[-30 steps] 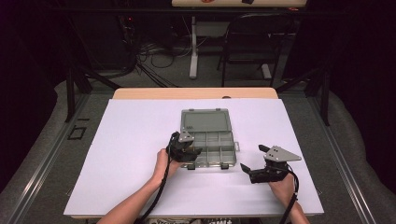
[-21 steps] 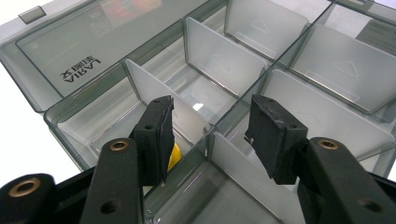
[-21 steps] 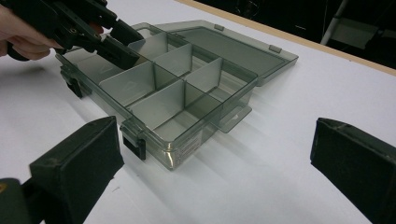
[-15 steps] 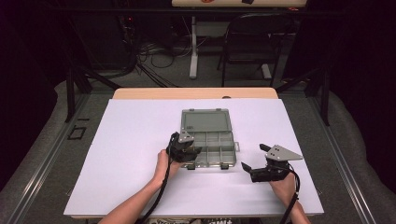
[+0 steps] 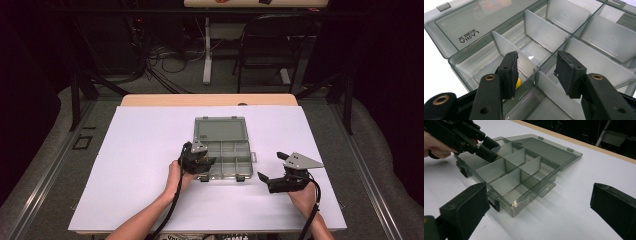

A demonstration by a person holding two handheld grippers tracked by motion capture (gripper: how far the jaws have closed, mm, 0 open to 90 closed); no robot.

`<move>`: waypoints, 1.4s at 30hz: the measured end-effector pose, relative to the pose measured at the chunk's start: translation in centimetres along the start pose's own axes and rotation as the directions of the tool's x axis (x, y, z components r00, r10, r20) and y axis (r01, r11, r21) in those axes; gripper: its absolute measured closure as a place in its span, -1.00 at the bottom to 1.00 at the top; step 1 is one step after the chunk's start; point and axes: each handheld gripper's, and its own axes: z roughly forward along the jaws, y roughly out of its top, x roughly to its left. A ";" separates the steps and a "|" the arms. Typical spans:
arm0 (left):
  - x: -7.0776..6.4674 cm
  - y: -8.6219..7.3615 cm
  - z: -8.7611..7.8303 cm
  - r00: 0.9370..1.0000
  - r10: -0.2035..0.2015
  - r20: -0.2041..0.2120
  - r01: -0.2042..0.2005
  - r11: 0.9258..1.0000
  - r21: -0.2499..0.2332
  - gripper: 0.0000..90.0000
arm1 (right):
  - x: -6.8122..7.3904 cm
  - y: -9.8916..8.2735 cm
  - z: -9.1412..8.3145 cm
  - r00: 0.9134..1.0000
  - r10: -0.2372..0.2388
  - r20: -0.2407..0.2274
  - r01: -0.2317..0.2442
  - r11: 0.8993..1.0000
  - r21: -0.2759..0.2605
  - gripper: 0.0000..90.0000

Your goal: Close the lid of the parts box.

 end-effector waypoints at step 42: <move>0.0 0.0 0.0 1.000 0.003 -0.002 -0.003 1.000 -0.003 0.18 | -6.6 4.7 8.6 0.999 0.048 -0.008 -0.046 0.988 0.146 -0.33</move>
